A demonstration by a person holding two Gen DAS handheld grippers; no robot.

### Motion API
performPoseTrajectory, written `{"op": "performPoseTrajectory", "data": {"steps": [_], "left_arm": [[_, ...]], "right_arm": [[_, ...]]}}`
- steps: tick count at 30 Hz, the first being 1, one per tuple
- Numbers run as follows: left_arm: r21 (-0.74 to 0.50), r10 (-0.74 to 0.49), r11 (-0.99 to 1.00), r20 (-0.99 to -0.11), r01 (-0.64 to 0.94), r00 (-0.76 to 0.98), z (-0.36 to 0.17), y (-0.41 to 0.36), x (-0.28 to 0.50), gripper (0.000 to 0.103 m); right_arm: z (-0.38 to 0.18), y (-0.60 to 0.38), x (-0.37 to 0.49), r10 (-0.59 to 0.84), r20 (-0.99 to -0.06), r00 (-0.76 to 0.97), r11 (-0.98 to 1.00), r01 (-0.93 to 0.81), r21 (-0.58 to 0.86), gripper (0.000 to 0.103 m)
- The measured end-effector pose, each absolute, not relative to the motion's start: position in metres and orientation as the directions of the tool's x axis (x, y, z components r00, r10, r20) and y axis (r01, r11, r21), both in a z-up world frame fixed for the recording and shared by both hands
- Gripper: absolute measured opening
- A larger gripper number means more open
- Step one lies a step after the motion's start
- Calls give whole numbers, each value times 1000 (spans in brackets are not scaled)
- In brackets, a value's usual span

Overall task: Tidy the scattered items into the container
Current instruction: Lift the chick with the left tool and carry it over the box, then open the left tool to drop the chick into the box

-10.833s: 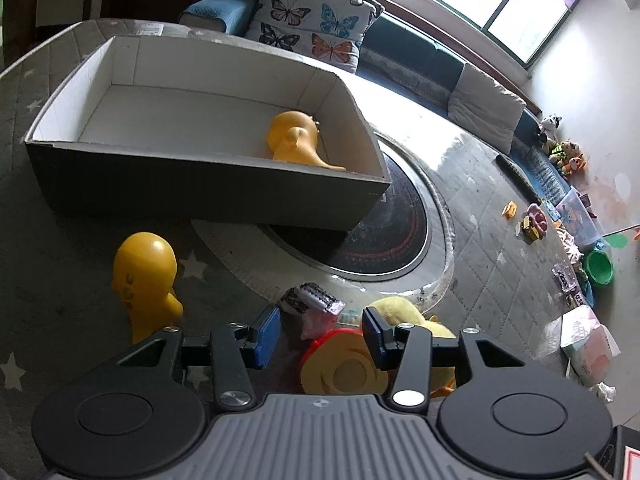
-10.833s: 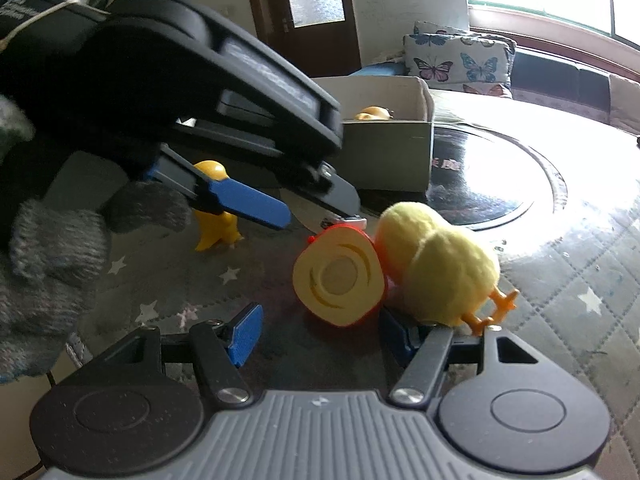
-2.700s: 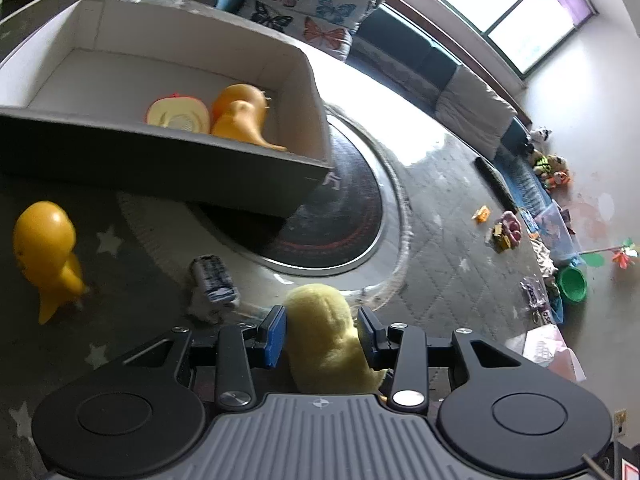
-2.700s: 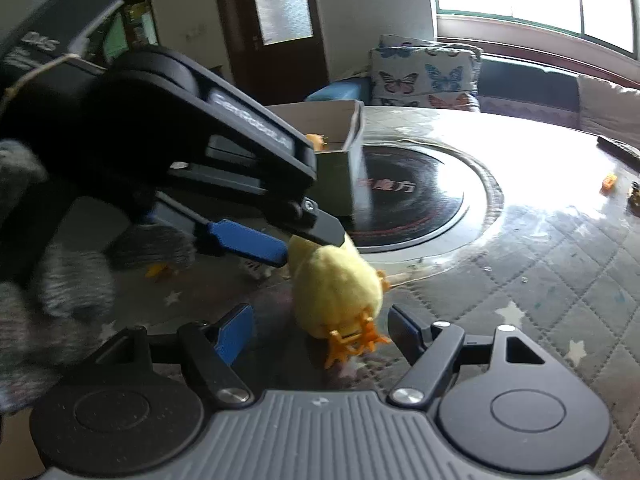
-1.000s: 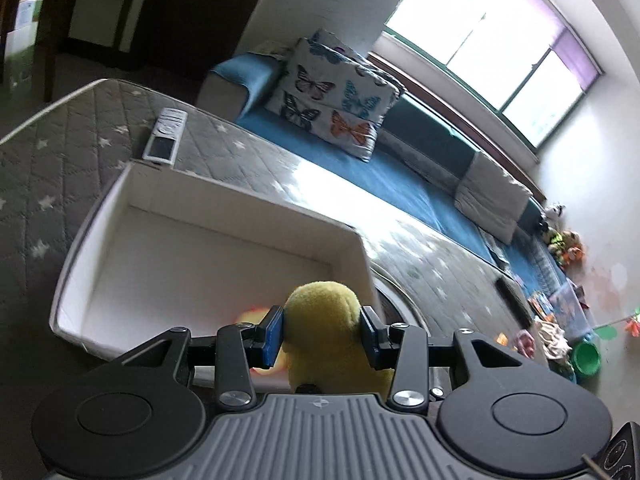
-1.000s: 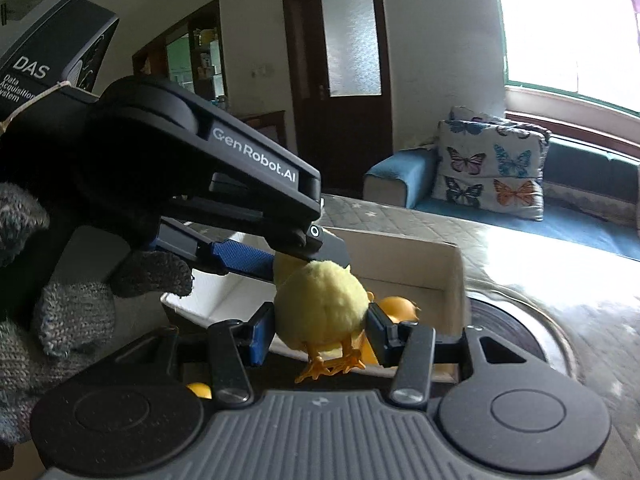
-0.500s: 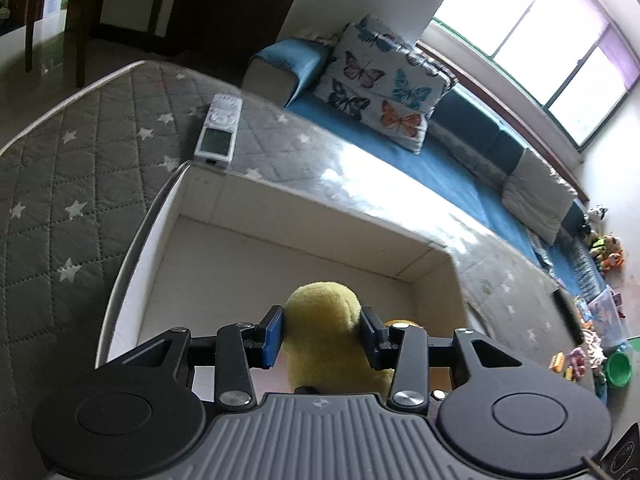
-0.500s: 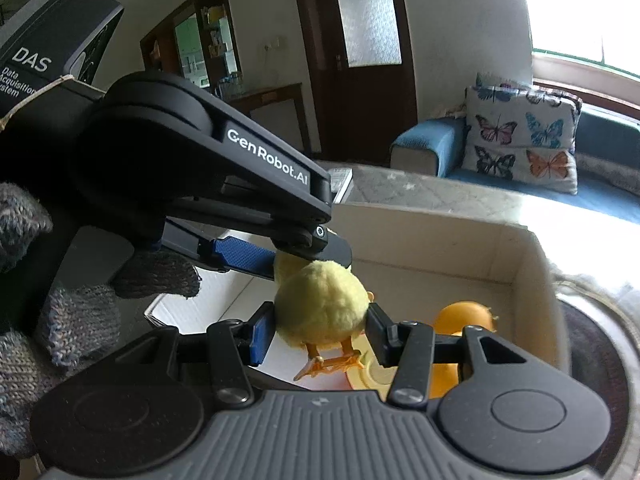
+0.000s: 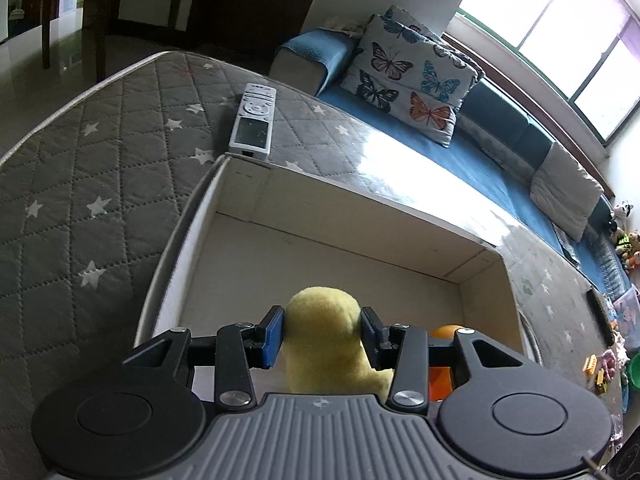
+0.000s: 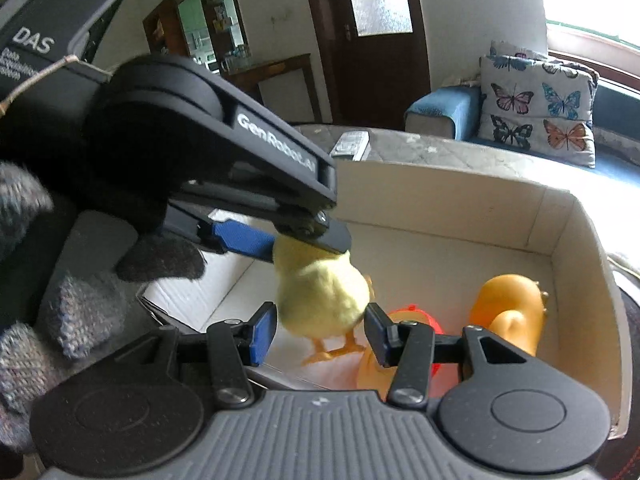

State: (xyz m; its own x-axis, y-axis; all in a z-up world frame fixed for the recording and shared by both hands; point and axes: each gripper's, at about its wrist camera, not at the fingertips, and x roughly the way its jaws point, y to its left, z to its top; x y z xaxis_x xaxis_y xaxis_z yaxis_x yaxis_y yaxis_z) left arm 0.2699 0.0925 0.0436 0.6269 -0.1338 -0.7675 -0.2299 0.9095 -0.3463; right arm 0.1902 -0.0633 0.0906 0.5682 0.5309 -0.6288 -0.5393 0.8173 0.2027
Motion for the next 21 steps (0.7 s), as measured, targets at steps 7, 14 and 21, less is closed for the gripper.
{"op": "performPoseTrajectory", "data": {"steps": [7,14,21], "left_arm": [[-339,-118,910,-763,-238,635,46,95,269,44],[-335,-99,908,-755,-251,648,48,100,270,44],[-379,-144,895,-744,-235,652,45,104,270,44]], "right_arm": [[88,-62,189,528,-636,563,820,-534,209,47],[92,-57,187,532,-647,546,810,-550,202,39],[92,-56,187,544,-635,548,803,-559,206,43]]}}
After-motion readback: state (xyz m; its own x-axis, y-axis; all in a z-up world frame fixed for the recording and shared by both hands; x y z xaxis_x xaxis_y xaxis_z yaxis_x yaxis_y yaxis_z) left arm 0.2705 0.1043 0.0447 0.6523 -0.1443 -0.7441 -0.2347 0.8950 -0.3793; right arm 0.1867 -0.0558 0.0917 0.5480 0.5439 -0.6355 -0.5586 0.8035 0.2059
